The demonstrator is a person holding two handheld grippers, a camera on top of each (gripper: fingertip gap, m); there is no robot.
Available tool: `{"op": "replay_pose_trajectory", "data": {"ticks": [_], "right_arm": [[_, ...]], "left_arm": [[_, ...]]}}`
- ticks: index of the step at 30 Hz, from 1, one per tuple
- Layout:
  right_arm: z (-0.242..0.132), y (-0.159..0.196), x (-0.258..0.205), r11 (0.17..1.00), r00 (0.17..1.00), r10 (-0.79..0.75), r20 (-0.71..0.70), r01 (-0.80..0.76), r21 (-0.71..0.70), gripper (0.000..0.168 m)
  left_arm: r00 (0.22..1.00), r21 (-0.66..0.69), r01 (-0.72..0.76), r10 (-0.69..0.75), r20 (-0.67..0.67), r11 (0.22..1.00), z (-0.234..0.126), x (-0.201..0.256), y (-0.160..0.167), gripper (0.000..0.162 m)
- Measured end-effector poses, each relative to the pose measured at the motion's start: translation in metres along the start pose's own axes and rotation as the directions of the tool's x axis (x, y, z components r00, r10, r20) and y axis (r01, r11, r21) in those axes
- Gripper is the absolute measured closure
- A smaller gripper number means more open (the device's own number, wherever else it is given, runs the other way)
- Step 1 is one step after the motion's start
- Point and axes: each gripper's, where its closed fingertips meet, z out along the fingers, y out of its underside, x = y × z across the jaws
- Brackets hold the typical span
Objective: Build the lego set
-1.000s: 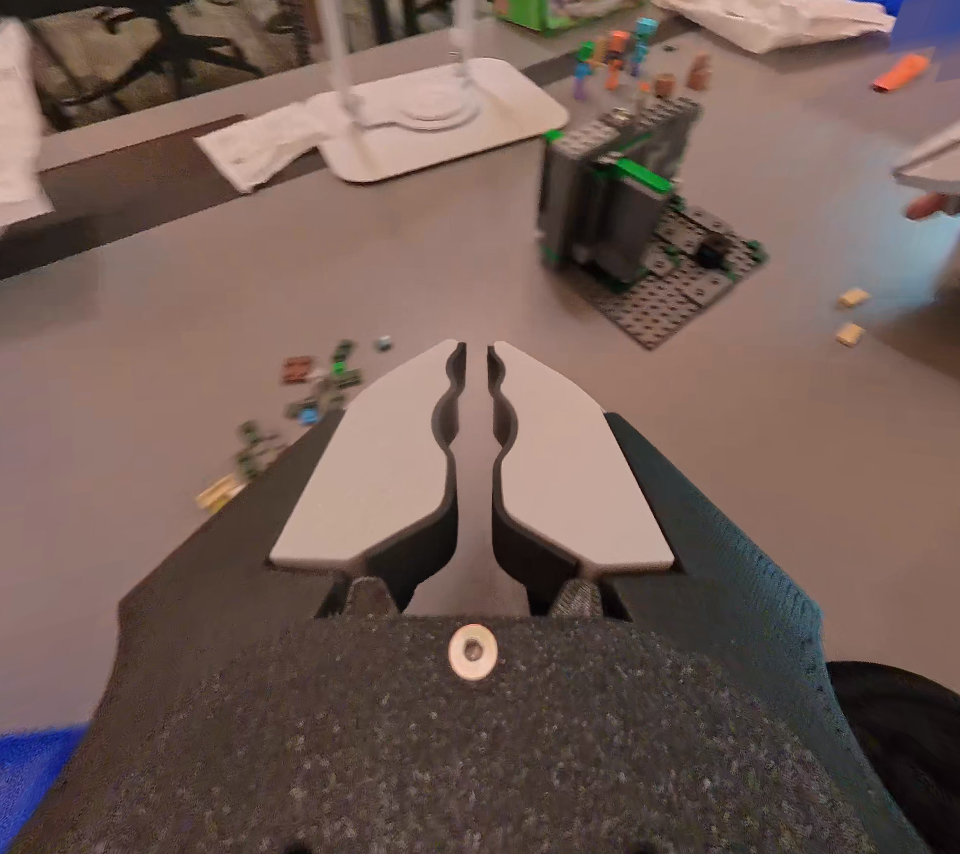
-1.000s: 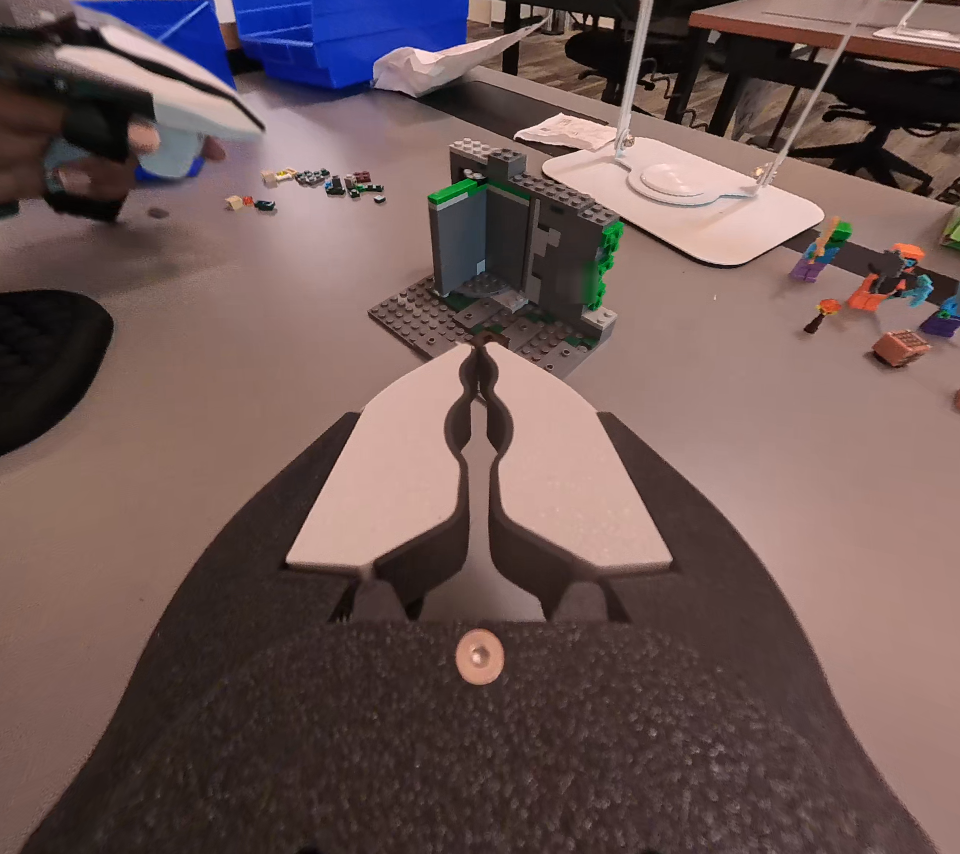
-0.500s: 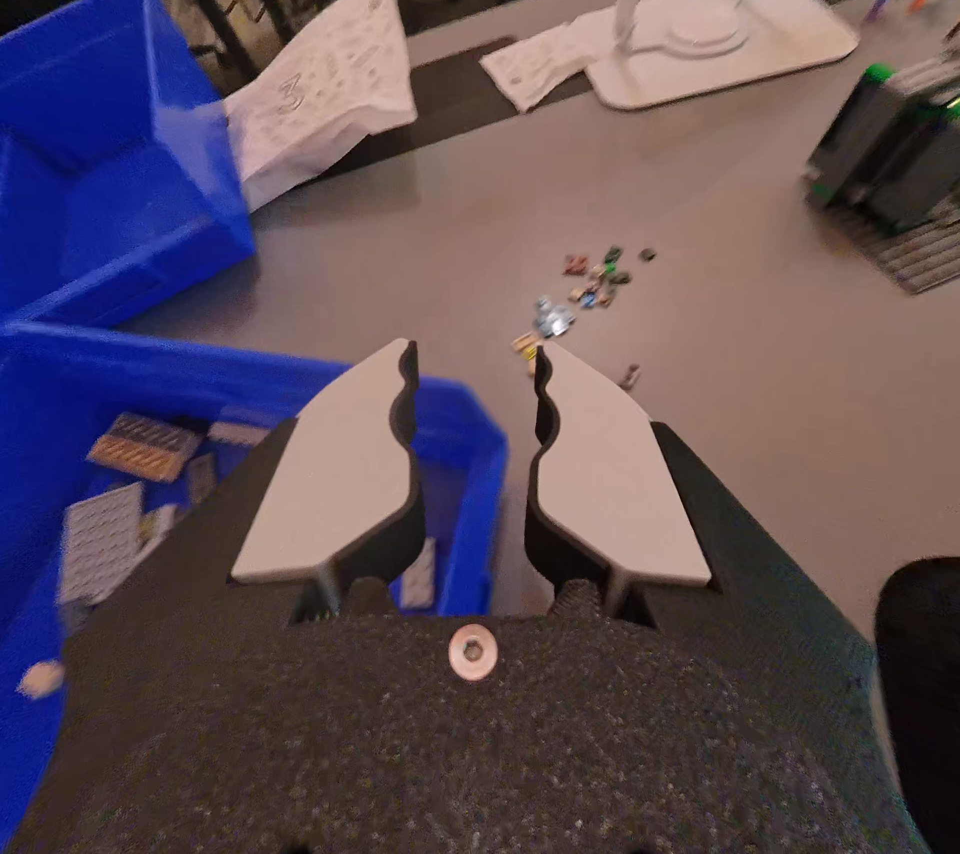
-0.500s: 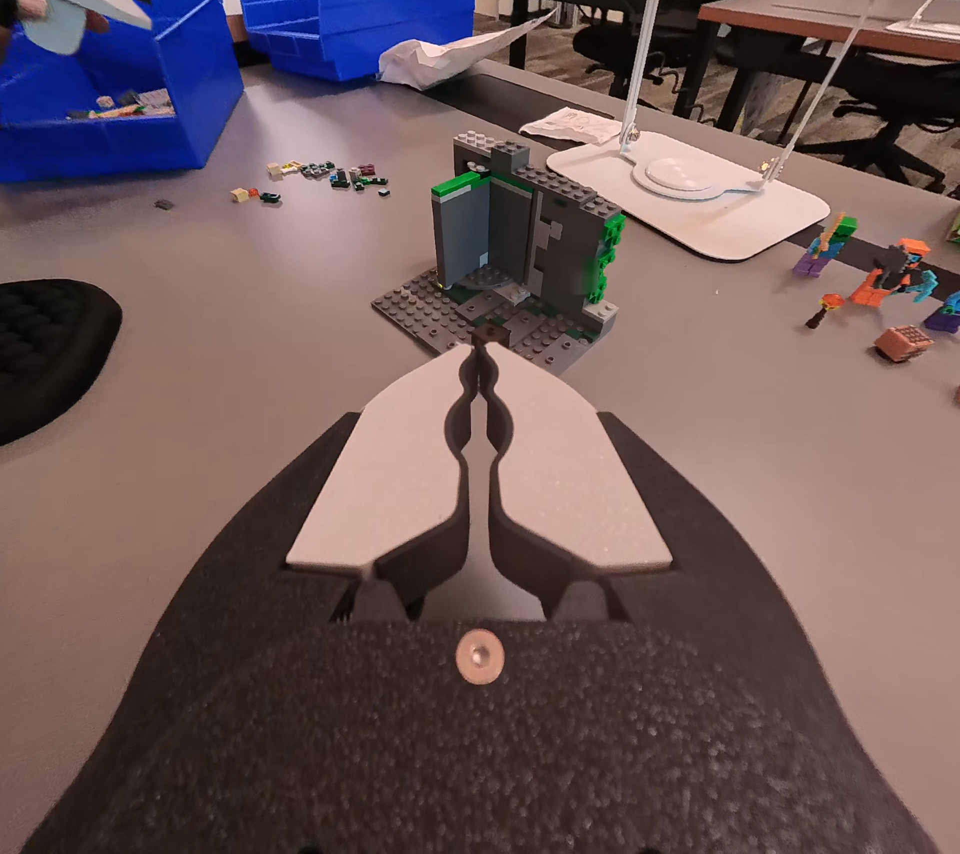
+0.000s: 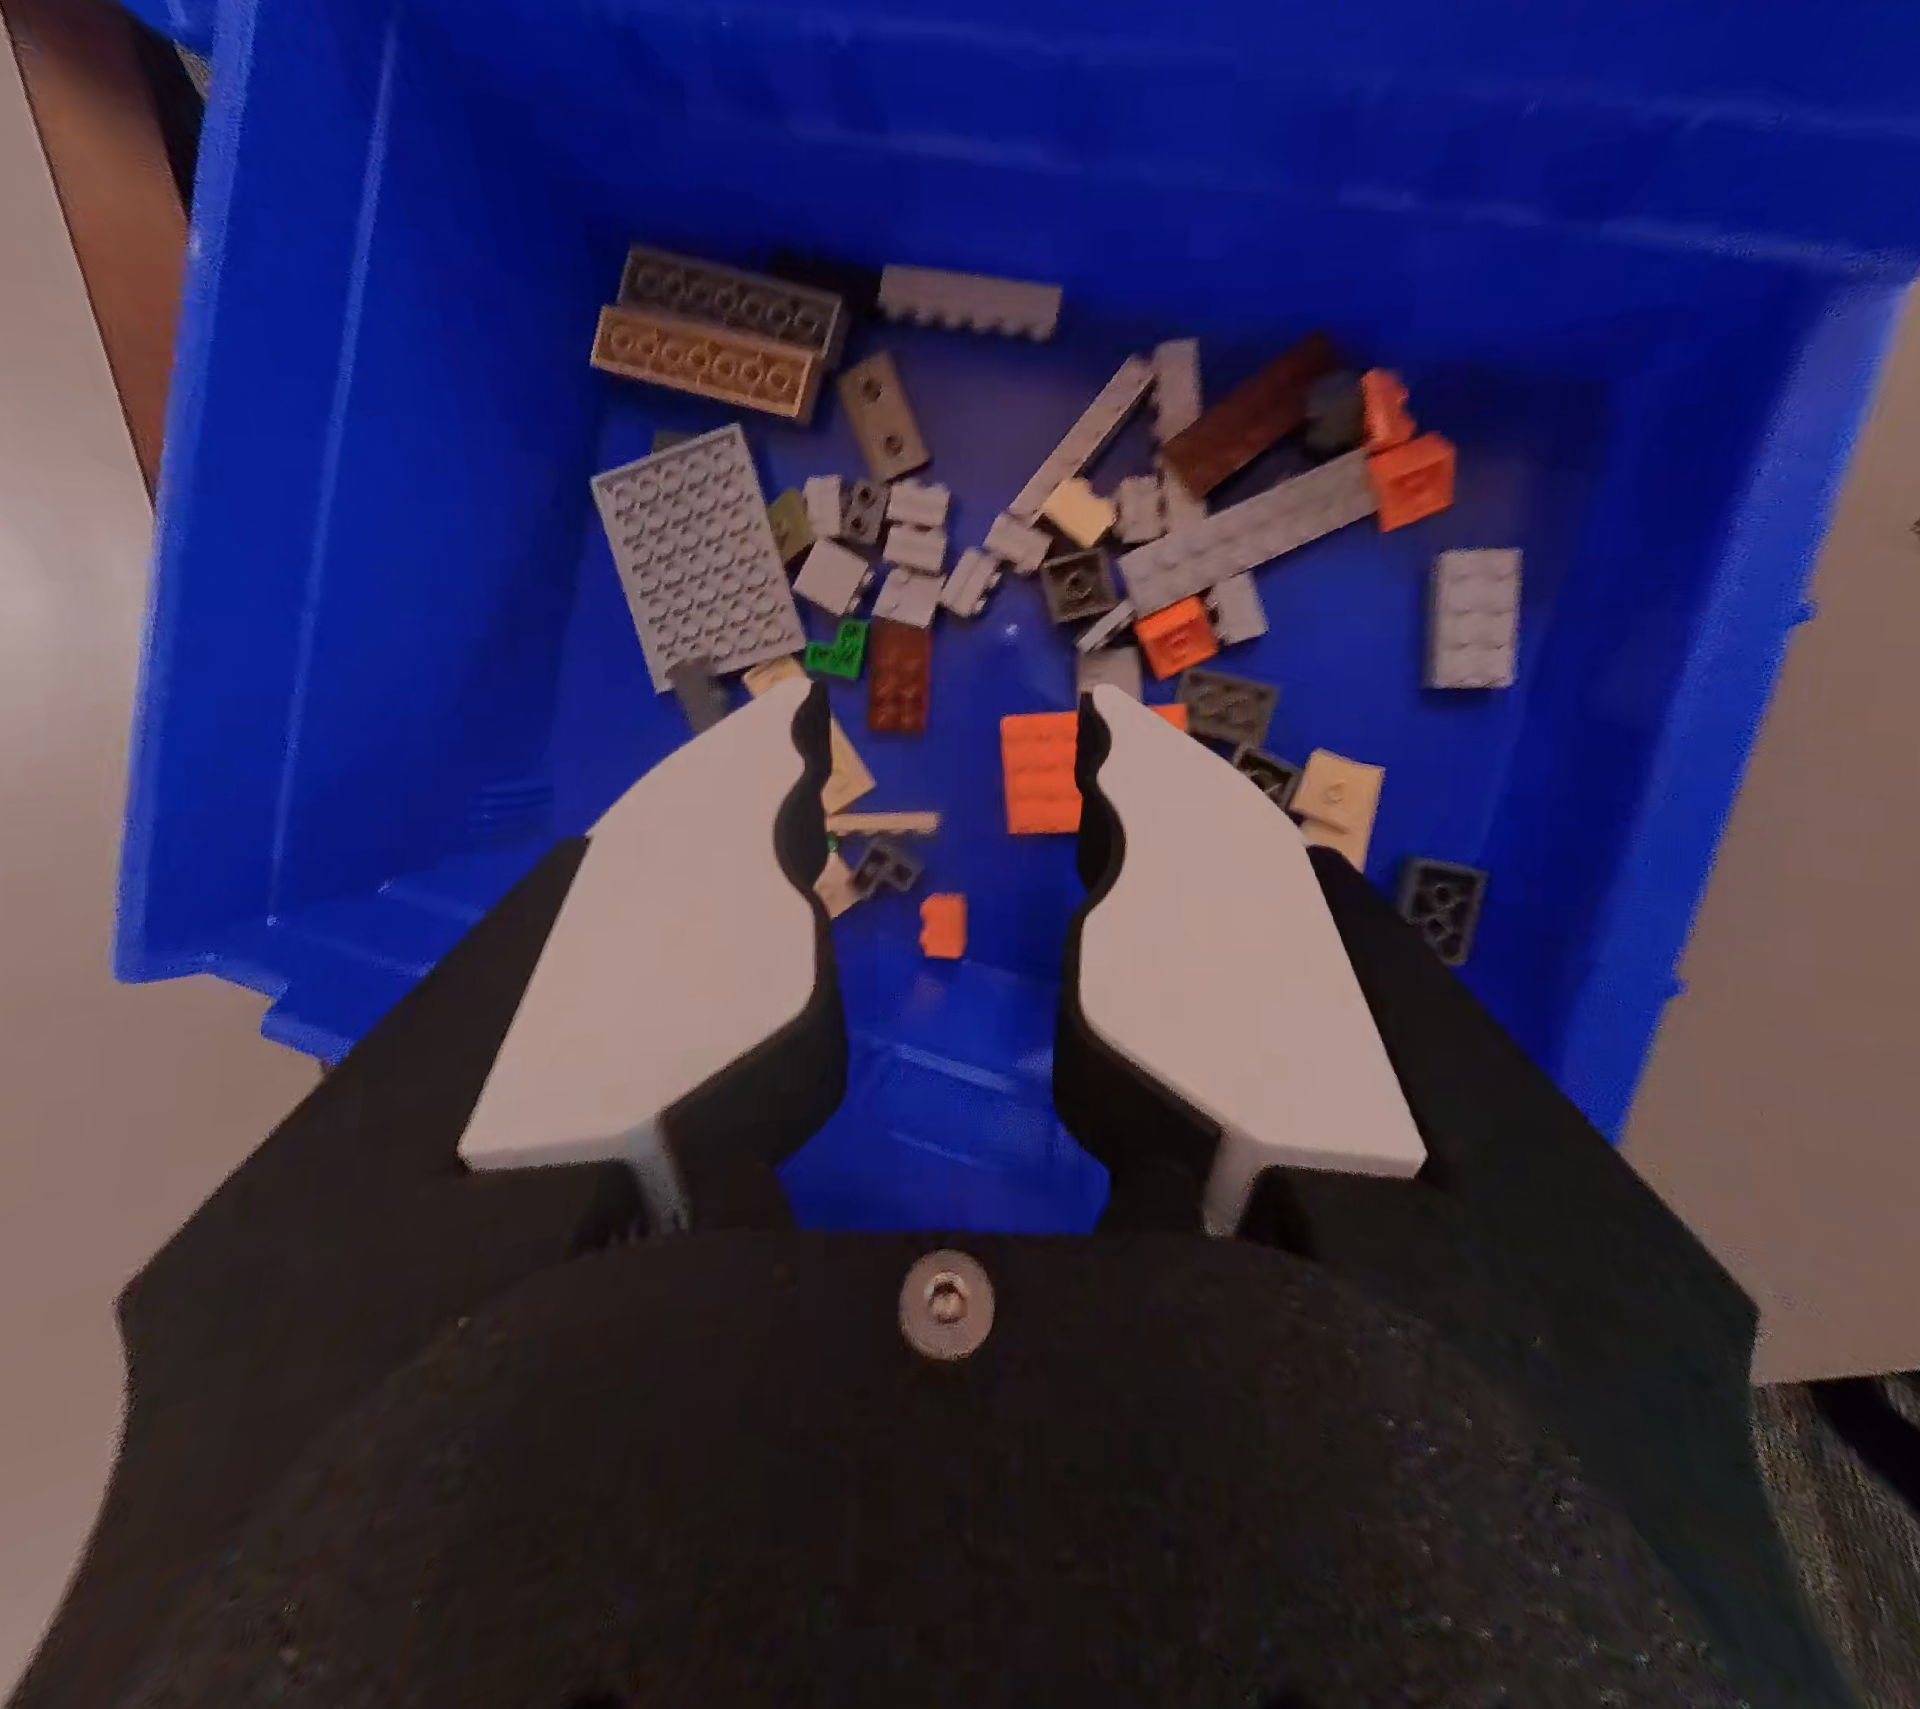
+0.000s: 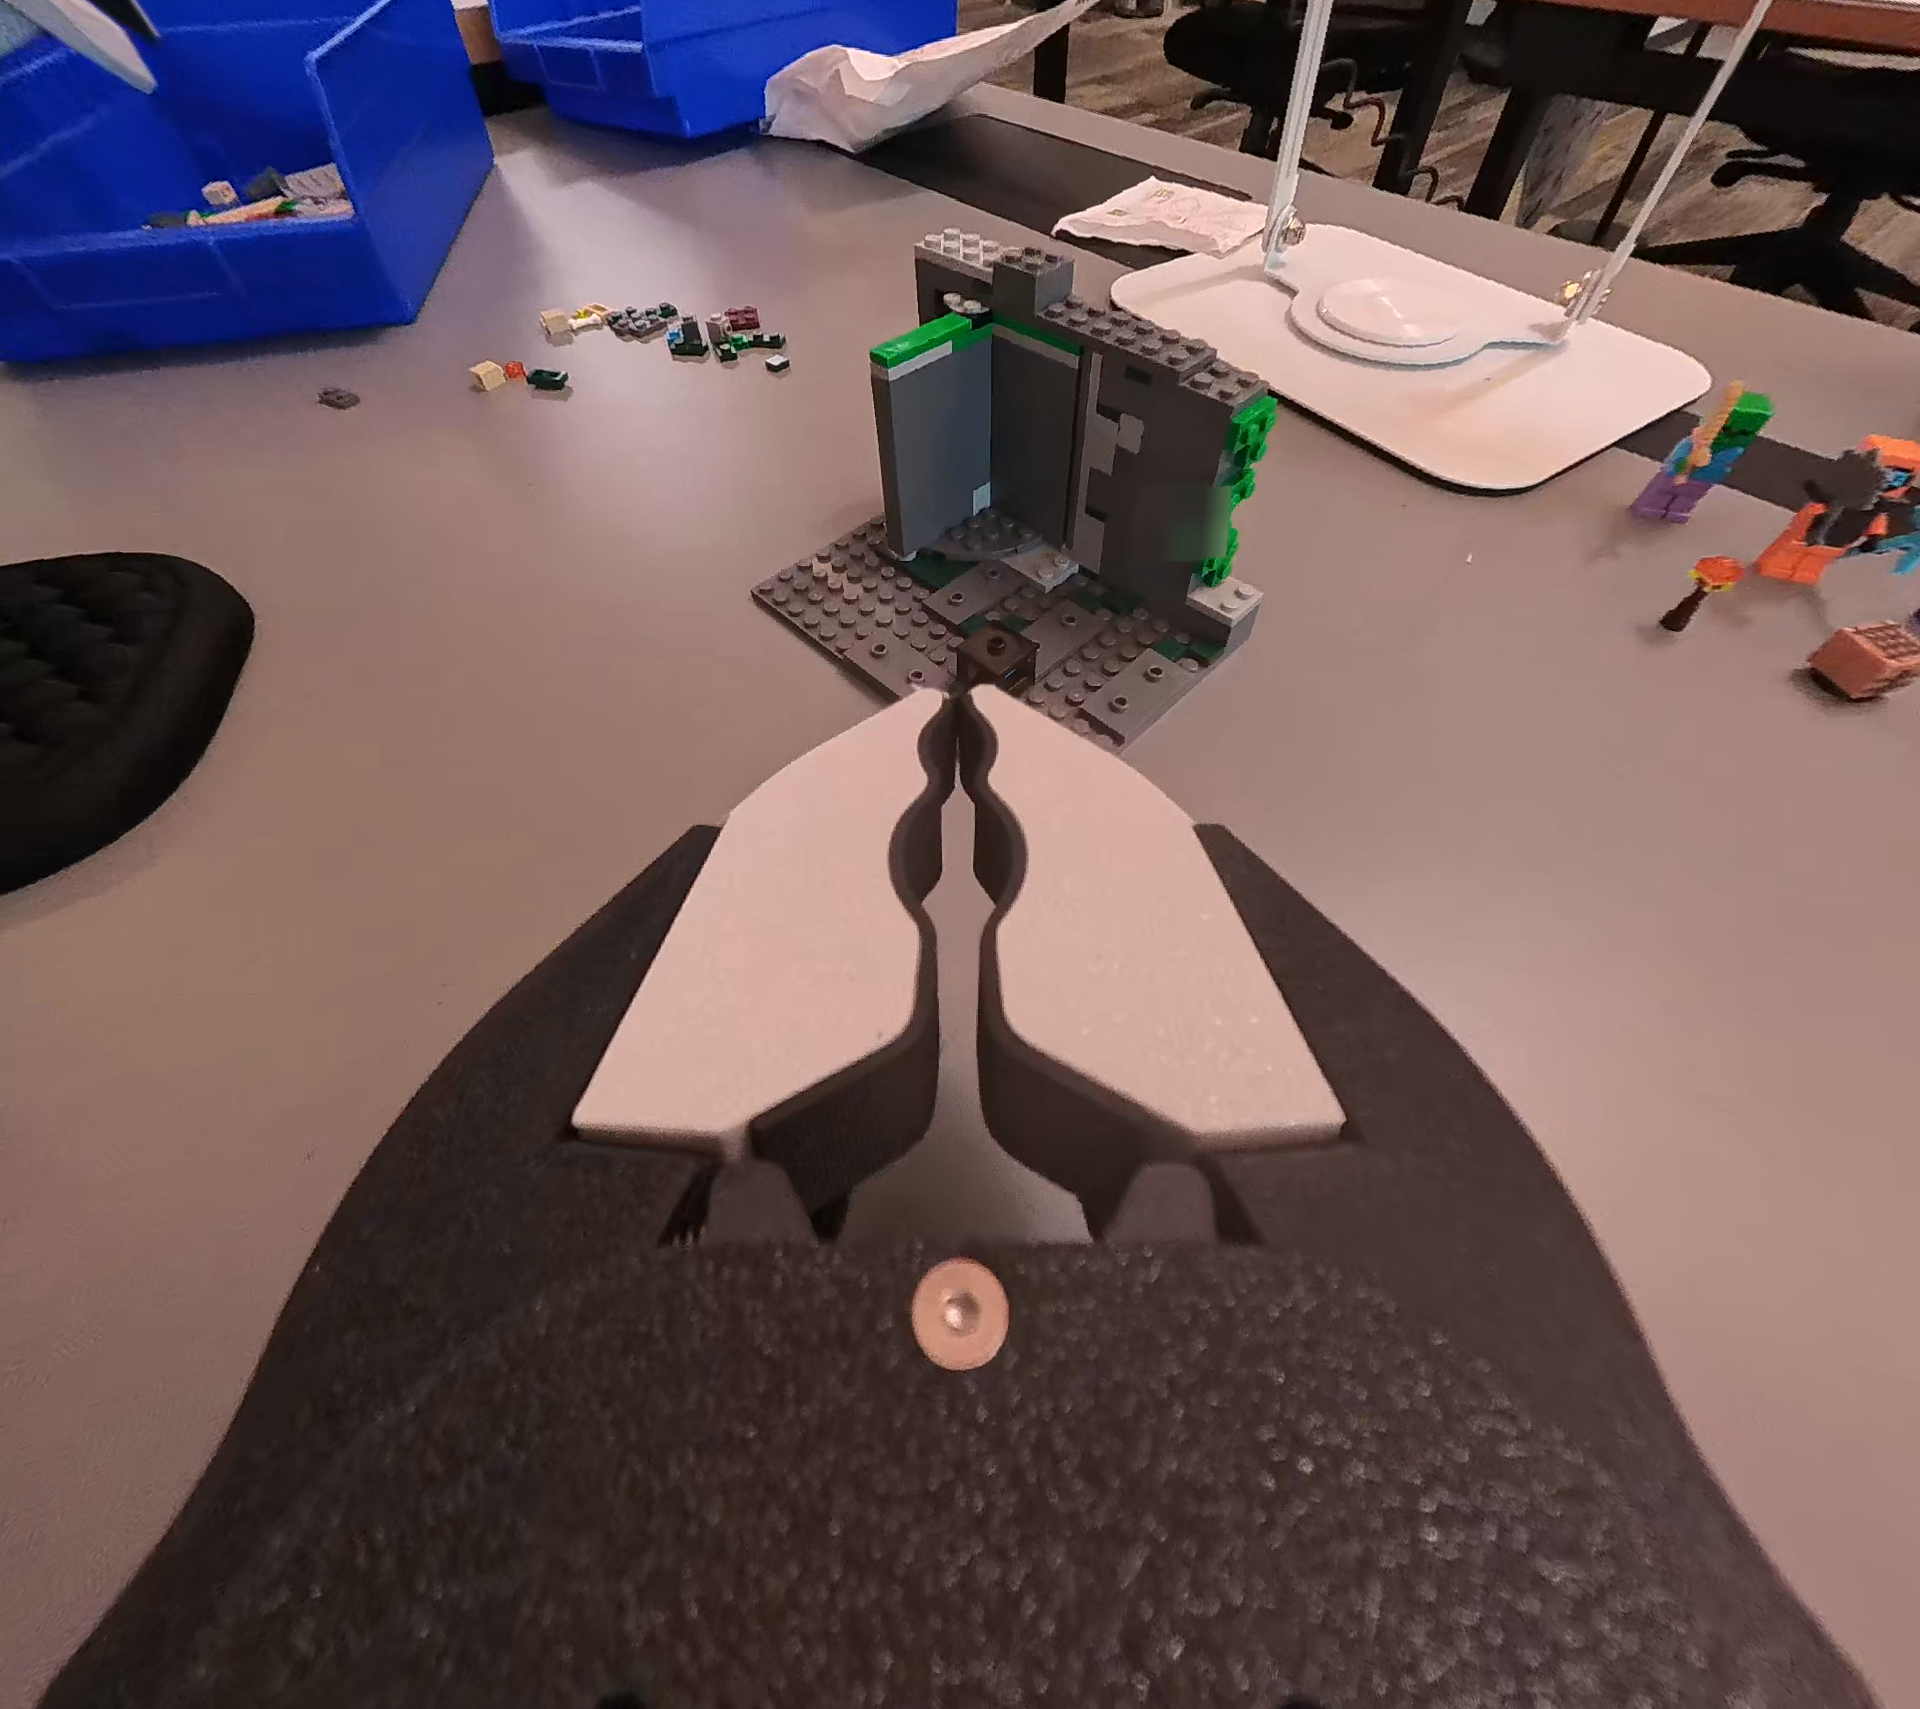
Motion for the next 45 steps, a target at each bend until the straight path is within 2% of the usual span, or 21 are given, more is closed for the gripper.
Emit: {"op": "replay_pose_trajectory", "data": {"ticks": [5, 8, 11, 16, 20, 25, 31, 37, 41, 45], "right_arm": [[0.006, 0.006, -0.003, 0.999, 1.000, -0.020, 0.003, 0.020, -0.029, 0.168], [0.008, 0.007, -0.004, 0.998, 0.999, -0.046, -0.002, 0.046, -0.038, 0.168], [0.009, 0.008, -0.006, 0.996, 0.997, -0.079, -0.008, 0.078, -0.046, 0.168], [0.011, 0.010, -0.008, 0.992, 0.994, -0.113, -0.008, 0.112, -0.057, 0.168], [0.010, 0.010, -0.008, 0.992, 0.993, -0.116, -0.009, 0.115, -0.056, 0.168], [0.009, 0.010, -0.007, 0.993, 0.994, -0.109, -0.011, 0.108, -0.054, 0.168], [0.010, 0.010, -0.008, 0.992, 0.994, -0.112, -0.005, 0.111, -0.056, 0.168], [0.008, 0.008, -0.010, 0.992, 0.993, -0.117, -0.002, 0.117, -0.046, 0.168], [0.006, 0.004, -0.013, 0.992, 0.992, -0.125, 0.007, 0.125, -0.030, 0.168], [0.007, -0.002, -0.026, 0.986, 0.985, -0.166, 0.043, 0.167, -0.006, 0.168]], "left_arm": [[0.993, -0.085, -0.094, 0.088, -0.076, 0.992, 0.017, -0.009, 0.016, 0.126], [0.962, -0.114, -0.227, 0.204, -0.180, 0.967, 0.027, 0.009, 0.017, 0.134], [0.925, -0.212, -0.358, 0.315, -0.211, 0.909, 0.036, 0.016, 0.028, 0.134], [0.879, -0.218, -0.468, 0.426, -0.215, 0.856, 0.049, 0.024, 0.021, 0.137], [0.853, -0.232, -0.515, 0.465, -0.239, 0.825, 0.061, 0.031, 0.020, 0.139], [0.841, -0.255, -0.536, 0.482, -0.245, 0.805, 0.064, 0.031, 0.020, 0.155], [0.861, -0.264, -0.492, 0.419, -0.287, 0.830, 0.058, 0.033, 0.023, 0.156], [0.878, -0.140, -0.330, 0.249, -0.408, 0.934, 0.031, 0.048, 0.000, 0.157], [0.810, 0.065, -0.245, 0.241, -0.535, 0.967, -0.001, 0.086, -0.038, 0.157], [0.732, 0.256, -0.187, 0.308, -0.607, 0.948, -0.032, 0.145, -0.082, 0.157]]}}
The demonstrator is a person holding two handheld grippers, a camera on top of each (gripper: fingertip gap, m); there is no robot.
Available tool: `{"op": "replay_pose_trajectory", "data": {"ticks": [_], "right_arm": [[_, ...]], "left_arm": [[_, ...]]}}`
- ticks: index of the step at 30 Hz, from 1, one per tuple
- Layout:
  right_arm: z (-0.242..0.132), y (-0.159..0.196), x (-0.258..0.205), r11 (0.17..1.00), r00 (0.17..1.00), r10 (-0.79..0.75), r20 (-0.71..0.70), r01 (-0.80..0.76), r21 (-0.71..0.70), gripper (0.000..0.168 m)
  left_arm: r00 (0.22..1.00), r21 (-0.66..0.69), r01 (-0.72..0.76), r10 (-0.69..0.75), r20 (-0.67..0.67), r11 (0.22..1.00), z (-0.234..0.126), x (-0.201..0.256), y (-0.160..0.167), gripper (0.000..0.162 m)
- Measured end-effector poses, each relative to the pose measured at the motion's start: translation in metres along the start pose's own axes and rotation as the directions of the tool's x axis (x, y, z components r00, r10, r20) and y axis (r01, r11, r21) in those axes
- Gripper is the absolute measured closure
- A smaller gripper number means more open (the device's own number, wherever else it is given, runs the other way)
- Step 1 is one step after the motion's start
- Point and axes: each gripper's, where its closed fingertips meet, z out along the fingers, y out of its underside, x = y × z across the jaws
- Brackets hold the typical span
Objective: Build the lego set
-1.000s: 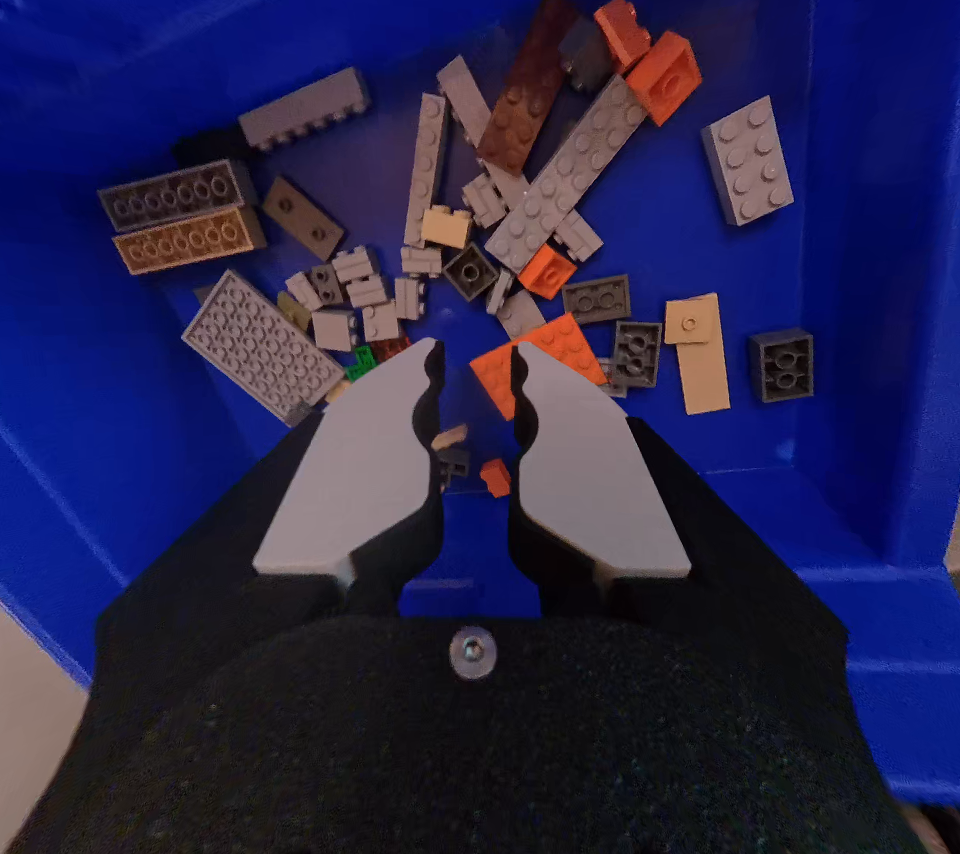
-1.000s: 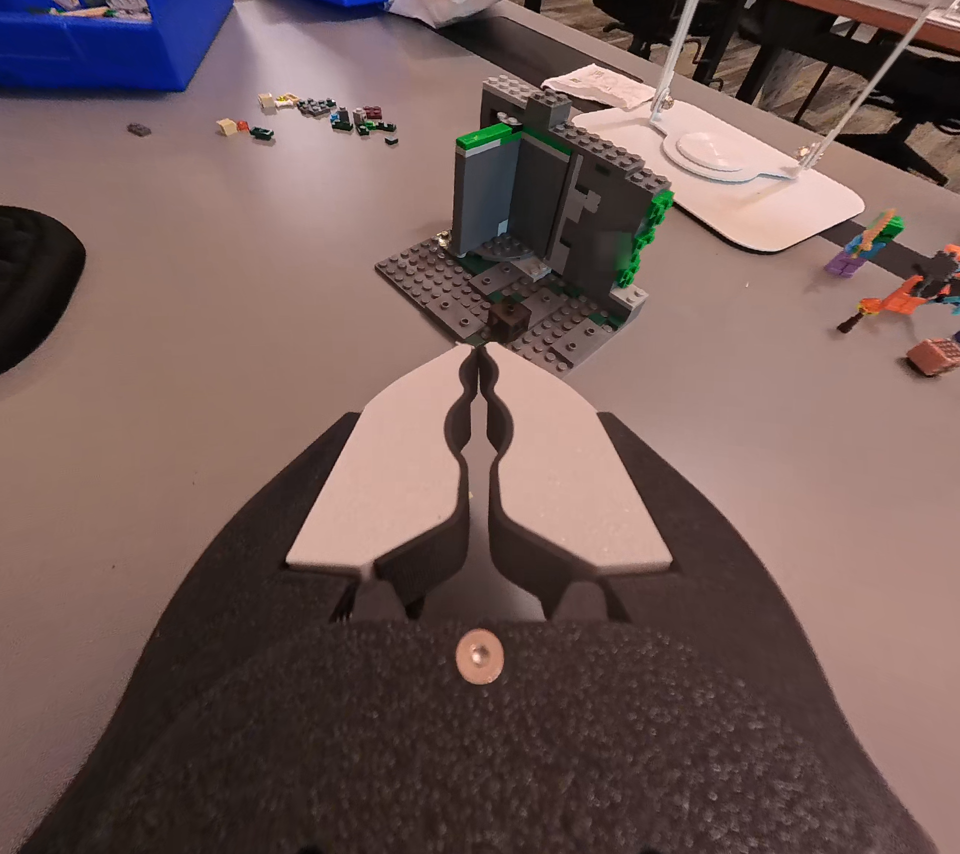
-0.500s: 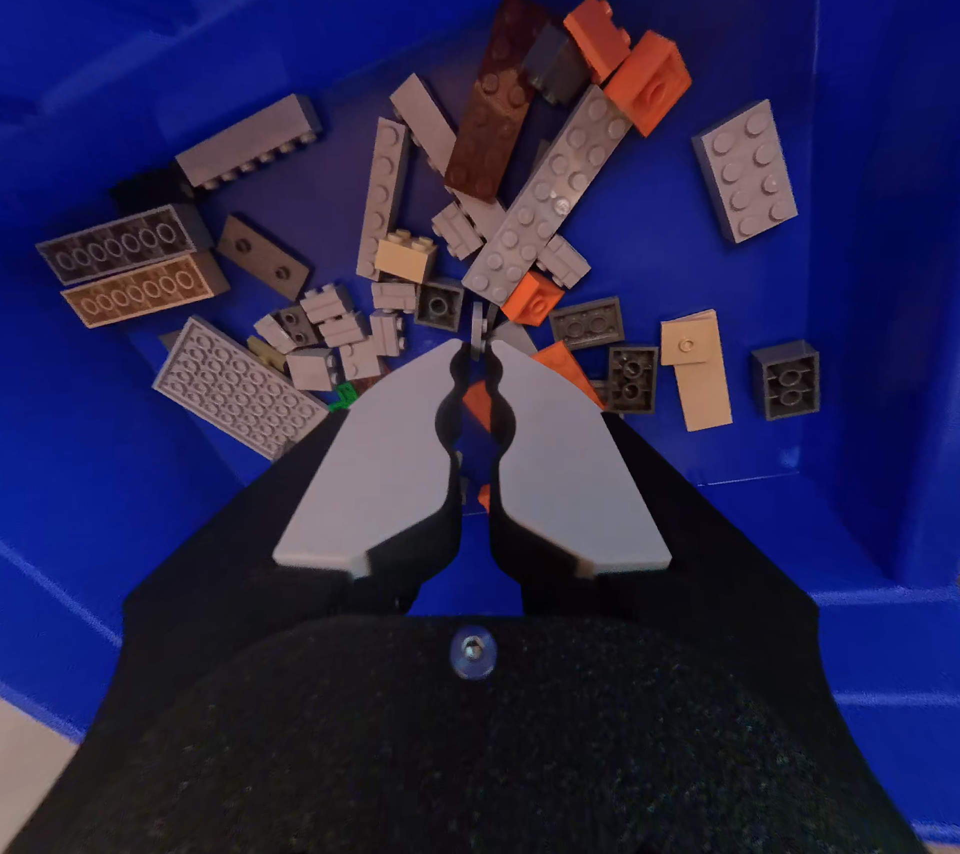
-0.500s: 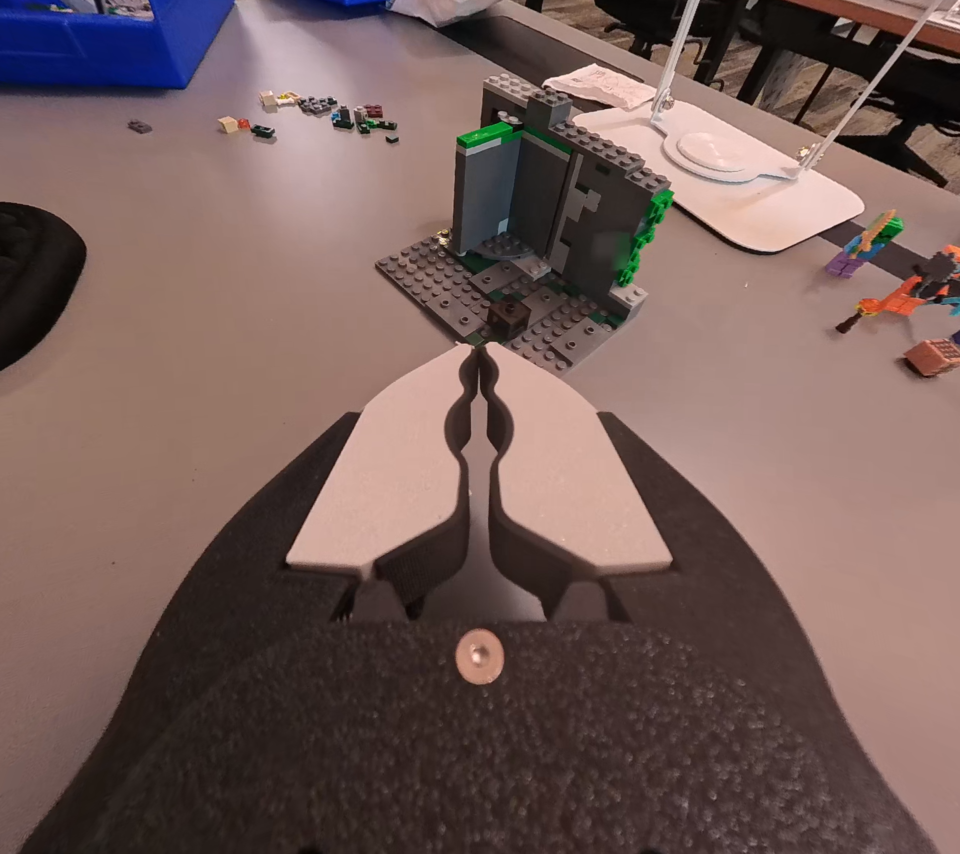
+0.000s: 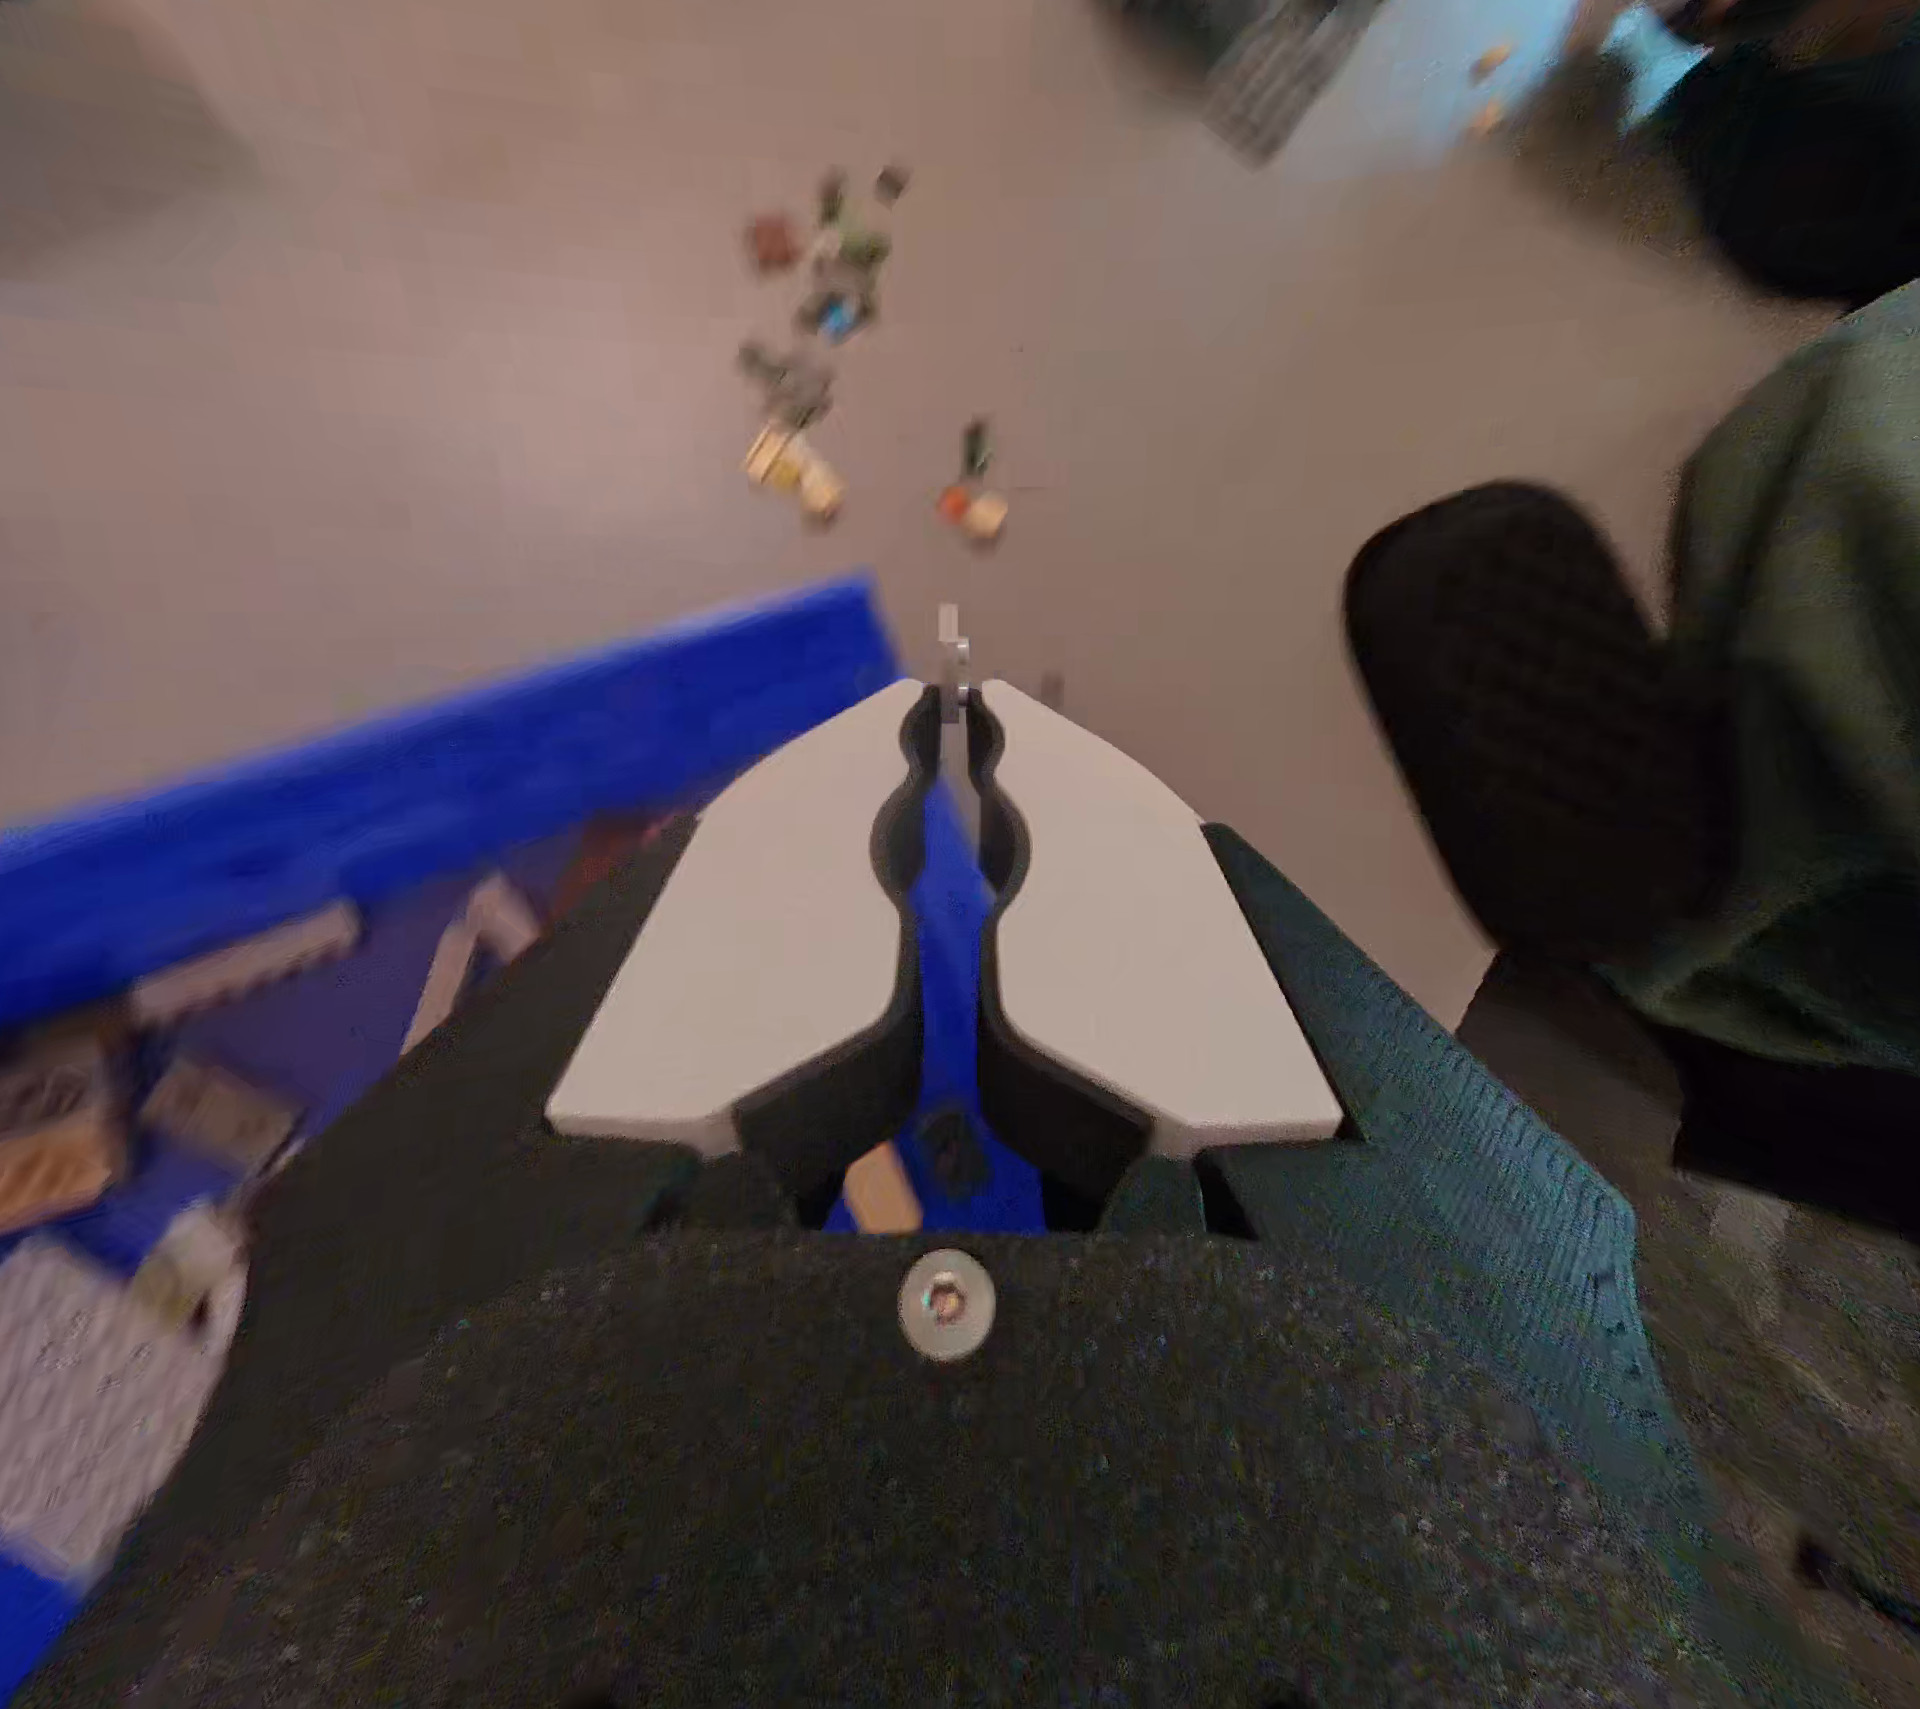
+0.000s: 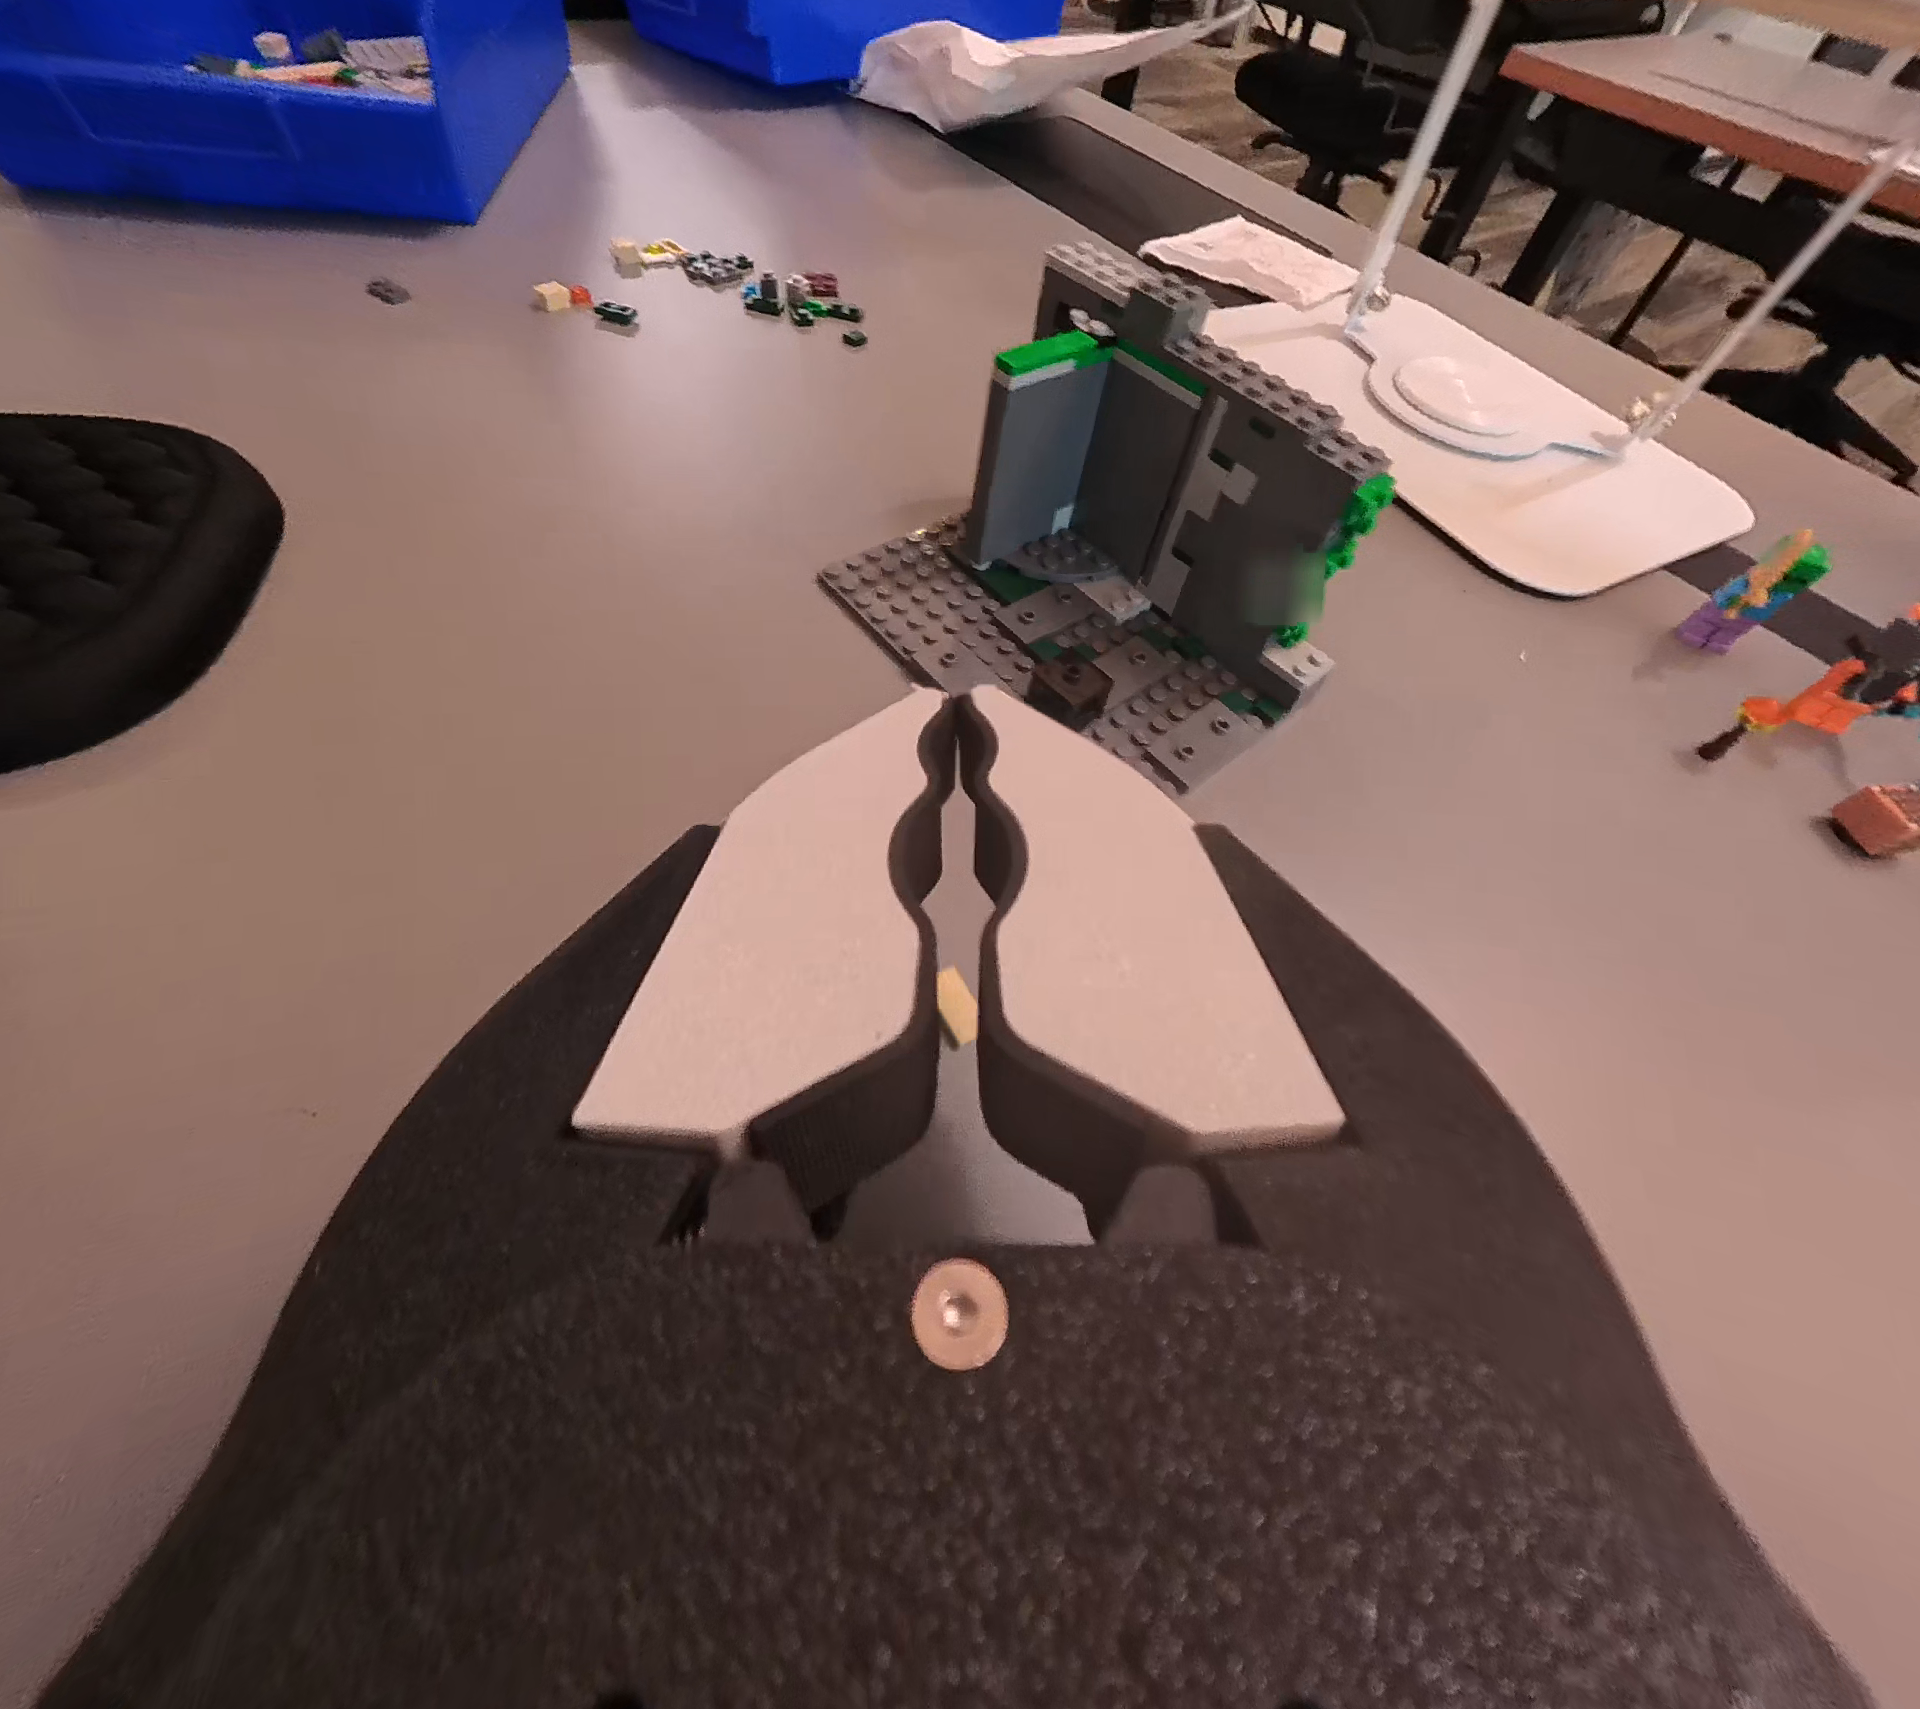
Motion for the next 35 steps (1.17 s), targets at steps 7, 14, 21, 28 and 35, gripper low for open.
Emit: {"op": "replay_pose_trajectory", "data": {"ticks": [7, 14, 21, 28, 35], "right_arm": [[0.005, -0.029, -0.029, 0.981, 0.981, -0.192, 0.038, 0.191, 0.028, 0.157], [0.010, -0.069, -0.041, 0.917, 0.921, -0.390, 0.009, 0.388, 0.093, 0.151], [0.012, -0.065, -0.031, 0.845, 0.845, -0.535, -0.010, 0.535, 0.020, 0.143], [0.010, -0.049, -0.031, 0.817, 0.816, -0.576, 0.044, 0.577, -0.016, 0.152], [0.010, -0.028, -0.032, 0.869, 0.862, -0.470, 0.190, 0.489, -0.068, 0.152]], "left_arm": [[0.979, 0.230, -0.032, 0.077, -0.187, 0.973, 0.075, 0.107, -0.094, 0.157], [0.871, 0.320, 0.114, 0.060, -0.487, 0.941, 0.172, 0.192, -0.146, 0.157], [0.776, 0.298, 0.174, 0.056, -0.629, 0.938, 0.216, 0.230, -0.166, 0.157], [0.766, 0.260, 0.184, 0.027, -0.642, 0.948, 0.226, 0.231, -0.157, 0.157], [0.846, 0.315, 0.015, 0.156, -0.511, 0.949, 0.232, 0.225, -0.143, 0.146]]}}
